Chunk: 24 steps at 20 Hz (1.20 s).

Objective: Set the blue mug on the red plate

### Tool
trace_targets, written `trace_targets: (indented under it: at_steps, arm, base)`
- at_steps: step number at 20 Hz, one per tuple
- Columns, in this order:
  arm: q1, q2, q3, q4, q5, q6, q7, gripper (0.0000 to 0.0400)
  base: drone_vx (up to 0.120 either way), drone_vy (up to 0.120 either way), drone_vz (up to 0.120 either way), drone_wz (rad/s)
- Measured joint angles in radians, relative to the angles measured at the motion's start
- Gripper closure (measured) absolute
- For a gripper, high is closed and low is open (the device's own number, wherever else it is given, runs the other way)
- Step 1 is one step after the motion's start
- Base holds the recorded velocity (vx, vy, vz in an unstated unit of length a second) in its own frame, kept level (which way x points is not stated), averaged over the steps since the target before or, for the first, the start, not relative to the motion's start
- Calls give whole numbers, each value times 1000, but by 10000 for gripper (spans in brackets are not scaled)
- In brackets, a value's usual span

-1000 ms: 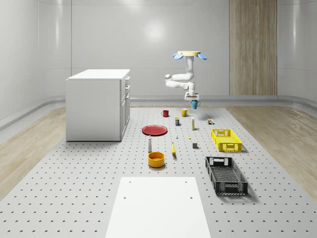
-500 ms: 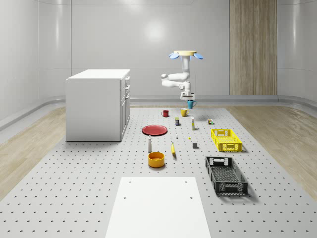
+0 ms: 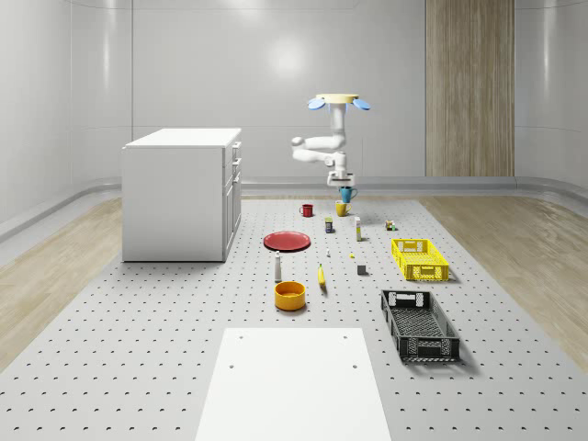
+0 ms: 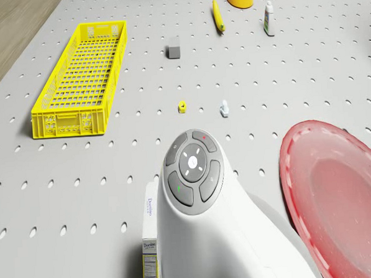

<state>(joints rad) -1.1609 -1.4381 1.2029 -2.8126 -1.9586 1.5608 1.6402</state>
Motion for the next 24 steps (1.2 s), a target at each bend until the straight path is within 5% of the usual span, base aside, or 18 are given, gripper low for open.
trace_targets:
  at_steps: [24]
  arm:
    - [-8, -19, 3, 1, 9, 18, 6, 300]
  base:
    - [113, -120, 0, 0]
